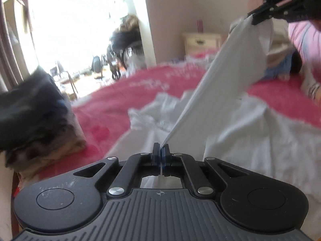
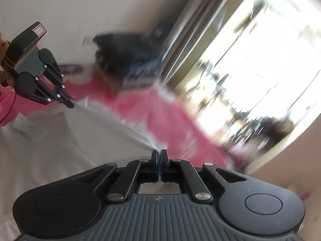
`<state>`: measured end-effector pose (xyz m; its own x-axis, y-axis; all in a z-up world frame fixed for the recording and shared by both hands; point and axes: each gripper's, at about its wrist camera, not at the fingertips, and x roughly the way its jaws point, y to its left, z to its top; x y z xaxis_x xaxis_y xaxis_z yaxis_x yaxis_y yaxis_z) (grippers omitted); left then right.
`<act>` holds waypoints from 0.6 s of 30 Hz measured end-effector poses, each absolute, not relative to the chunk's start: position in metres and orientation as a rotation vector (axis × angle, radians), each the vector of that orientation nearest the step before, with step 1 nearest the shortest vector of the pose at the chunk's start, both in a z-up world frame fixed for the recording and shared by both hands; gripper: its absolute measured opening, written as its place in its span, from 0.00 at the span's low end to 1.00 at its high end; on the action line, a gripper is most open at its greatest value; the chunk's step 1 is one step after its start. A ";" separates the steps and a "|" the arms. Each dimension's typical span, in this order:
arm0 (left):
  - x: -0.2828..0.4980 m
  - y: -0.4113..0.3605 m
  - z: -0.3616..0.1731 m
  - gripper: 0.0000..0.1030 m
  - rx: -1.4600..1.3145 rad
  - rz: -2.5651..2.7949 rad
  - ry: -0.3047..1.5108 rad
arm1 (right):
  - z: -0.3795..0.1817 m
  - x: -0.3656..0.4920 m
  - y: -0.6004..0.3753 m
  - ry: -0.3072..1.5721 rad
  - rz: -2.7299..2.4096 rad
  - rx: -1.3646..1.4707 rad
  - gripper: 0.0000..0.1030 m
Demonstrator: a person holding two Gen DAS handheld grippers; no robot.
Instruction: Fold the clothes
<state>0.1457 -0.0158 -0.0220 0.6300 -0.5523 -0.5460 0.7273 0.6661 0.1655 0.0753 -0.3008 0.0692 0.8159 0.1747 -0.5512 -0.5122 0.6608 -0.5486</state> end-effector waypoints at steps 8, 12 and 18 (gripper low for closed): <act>0.084 -0.009 -0.062 0.15 0.543 -0.865 0.614 | -0.053 -0.033 -0.294 0.663 0.438 -0.897 0.20; 0.078 -0.002 -0.083 0.19 0.562 -0.844 0.735 | -0.115 -0.063 -0.294 0.825 0.426 -0.935 0.26; 0.094 0.034 -0.067 0.31 0.335 -0.772 0.796 | -0.058 -0.028 -0.312 0.885 0.387 -0.514 0.29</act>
